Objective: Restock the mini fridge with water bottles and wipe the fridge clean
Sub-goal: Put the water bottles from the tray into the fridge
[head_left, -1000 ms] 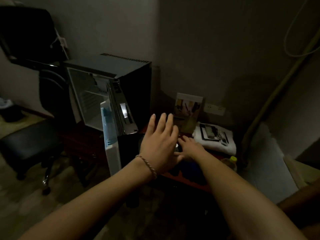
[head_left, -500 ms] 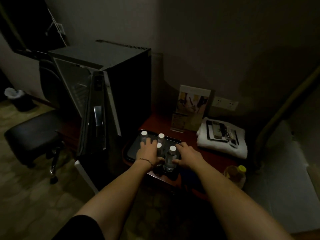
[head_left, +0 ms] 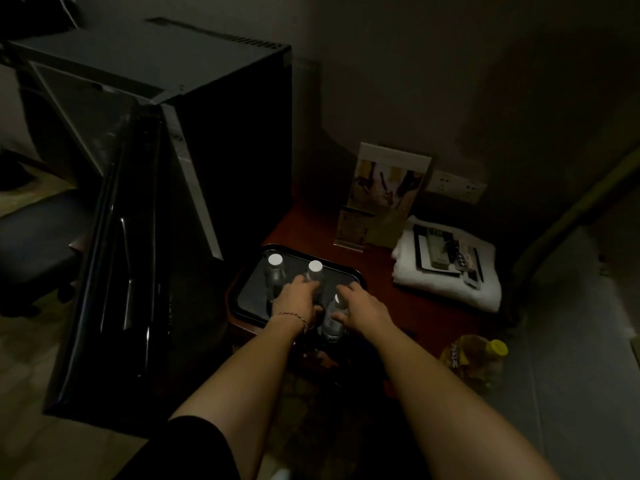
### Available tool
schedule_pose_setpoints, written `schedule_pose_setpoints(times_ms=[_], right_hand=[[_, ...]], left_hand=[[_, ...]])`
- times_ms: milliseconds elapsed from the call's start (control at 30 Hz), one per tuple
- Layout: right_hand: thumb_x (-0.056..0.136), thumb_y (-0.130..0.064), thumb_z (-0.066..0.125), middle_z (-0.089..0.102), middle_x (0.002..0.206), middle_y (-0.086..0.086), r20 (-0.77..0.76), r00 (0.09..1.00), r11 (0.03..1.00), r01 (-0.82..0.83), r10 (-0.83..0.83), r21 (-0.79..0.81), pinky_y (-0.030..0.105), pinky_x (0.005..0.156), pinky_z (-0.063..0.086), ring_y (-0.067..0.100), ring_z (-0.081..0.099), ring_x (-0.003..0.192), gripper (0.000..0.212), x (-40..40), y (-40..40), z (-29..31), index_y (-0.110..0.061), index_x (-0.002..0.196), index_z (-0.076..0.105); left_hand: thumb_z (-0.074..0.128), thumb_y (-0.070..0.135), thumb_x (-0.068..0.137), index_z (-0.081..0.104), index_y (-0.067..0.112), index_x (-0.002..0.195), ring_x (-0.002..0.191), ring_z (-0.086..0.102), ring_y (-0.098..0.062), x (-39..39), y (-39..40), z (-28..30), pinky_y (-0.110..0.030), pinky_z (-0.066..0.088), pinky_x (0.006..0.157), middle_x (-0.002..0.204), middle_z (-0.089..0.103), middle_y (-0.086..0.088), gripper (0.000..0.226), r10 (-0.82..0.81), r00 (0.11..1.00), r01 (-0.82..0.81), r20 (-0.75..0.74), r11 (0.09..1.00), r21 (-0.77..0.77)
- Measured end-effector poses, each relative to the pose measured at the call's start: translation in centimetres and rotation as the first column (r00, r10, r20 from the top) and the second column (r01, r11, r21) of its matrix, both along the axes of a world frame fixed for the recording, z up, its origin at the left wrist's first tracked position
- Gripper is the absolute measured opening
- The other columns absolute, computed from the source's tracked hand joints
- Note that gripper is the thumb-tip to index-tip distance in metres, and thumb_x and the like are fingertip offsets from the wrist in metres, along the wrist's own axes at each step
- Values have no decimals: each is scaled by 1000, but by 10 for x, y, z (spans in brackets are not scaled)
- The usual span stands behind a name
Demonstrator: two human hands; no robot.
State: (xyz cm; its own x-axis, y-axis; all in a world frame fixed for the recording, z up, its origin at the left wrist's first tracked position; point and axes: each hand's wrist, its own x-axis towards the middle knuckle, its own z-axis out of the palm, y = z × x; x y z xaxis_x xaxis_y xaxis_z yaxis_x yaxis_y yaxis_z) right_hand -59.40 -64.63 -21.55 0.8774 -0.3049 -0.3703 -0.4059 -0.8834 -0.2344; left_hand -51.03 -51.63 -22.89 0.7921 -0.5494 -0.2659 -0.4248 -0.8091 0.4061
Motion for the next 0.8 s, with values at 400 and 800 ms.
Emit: schedule_pose_setpoints(times_ms=[400, 800], right_hand=[[95, -27, 63, 49, 119, 8, 137, 982, 991, 133, -128, -29, 39, 82, 51, 28, 58, 102, 28, -37, 26, 20, -13, 115, 50], [90, -21, 68, 49, 116, 5, 306, 940, 987, 158, -152, 5, 36, 81, 52, 21, 55, 95, 23, -172, 106, 83, -14, 104, 51]], left_hand=[[66, 17, 92, 64, 11, 105, 96, 56, -26, -27, 12, 16, -32, 42, 88, 116, 48, -6, 15, 87, 995, -76, 51, 978, -194], [70, 19, 90, 66, 14, 109, 106, 56, -22, -160, 110, 64, -33, 46, 97, 117, 51, -2, 20, 22, 992, 9, 127, 970, -242]])
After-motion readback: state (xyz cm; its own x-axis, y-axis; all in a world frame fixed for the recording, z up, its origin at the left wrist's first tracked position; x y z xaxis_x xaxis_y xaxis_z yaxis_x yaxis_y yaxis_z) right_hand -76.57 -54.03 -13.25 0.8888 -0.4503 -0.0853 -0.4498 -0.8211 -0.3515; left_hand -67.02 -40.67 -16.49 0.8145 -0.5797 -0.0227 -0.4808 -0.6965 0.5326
